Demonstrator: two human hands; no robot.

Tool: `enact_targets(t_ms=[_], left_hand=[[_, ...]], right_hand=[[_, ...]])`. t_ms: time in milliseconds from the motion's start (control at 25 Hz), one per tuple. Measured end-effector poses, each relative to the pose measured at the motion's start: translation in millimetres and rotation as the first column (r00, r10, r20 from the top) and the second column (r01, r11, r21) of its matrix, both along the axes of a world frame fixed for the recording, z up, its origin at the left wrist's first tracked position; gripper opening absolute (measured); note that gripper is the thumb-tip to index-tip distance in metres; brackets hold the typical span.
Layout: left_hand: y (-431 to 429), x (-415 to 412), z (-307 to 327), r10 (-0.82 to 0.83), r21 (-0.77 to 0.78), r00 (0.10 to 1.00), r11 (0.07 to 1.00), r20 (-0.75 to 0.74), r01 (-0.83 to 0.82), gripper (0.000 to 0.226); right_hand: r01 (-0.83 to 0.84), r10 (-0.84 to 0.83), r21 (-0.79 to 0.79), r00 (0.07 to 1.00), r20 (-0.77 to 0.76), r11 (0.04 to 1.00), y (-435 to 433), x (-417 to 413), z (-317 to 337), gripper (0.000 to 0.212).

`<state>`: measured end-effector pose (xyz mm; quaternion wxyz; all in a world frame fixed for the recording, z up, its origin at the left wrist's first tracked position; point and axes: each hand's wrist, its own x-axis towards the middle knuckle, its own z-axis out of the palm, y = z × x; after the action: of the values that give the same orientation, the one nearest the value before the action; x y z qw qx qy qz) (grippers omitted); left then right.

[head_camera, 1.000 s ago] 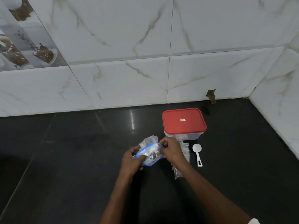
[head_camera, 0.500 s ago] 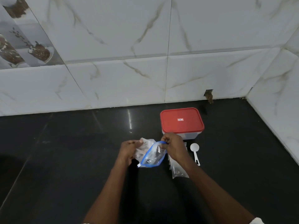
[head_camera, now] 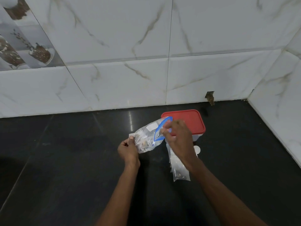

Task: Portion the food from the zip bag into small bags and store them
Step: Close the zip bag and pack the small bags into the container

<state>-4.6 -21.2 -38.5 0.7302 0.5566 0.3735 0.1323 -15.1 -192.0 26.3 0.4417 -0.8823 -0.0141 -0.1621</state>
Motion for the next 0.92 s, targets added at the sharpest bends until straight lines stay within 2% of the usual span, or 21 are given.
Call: enact_targets(t_ms=[80, 120, 160, 240, 360, 440, 600, 720, 920], left_hand=[[-13, -4, 6, 0.029, 0.008, 0.998, 1.0, 0.047, -0.029, 0.012], [-19, -7, 6, 0.032, 0.001, 0.997, 0.999, 0.072, -0.032, 0.009], [-23, -11, 8, 0.027, -0.012, 0.995, 1.0, 0.093, -0.026, 0.008], [-24, -15, 8, 0.033, -0.042, 0.992, 0.999, 0.12, -0.028, 0.014], [-9, -19, 5, 0.095, -0.126, 0.987, 0.989, 0.133, -0.078, 0.018], [6, -18, 5, 0.127, -0.209, 0.983, 0.973, 0.134, -0.097, 0.005], [13, -20, 4, 0.019, -0.341, 0.991, 0.94, 0.131, 0.027, 0.005], [11, -22, 4, -0.12, -0.413, 0.982, 0.895, 0.142, 0.169, 0.022], [17, -22, 2, -0.226, -0.425, 0.974, 0.883, -0.01, 0.2, 0.027]], right_hand=[[-0.046, 0.026, -0.141, 0.989, -0.143, 0.989, 14, -9, -7, 0.045], [-0.027, -0.004, -0.165, 0.983, -0.185, 0.986, 18, -11, -15, 0.045], [0.015, -0.039, -0.126, 0.982, -0.184, 0.992, 20, -11, -19, 0.034], [0.106, -0.085, 0.126, 0.983, -0.162, 0.986, 13, -6, -23, 0.01], [0.175, -0.064, 0.451, 0.966, -0.25, 0.875, -23, 3, -16, 0.018], [0.151, -0.024, 0.566, 0.974, -0.224, 0.81, -50, 8, -7, 0.024], [0.091, 0.042, 0.631, 0.981, -0.192, 0.77, -71, 12, 5, 0.032], [0.029, 0.144, 0.714, 0.973, -0.181, 0.7, -69, 9, 11, 0.038], [-0.229, 0.361, 0.602, 0.926, -0.106, 0.765, -63, 0, 32, 0.037]])
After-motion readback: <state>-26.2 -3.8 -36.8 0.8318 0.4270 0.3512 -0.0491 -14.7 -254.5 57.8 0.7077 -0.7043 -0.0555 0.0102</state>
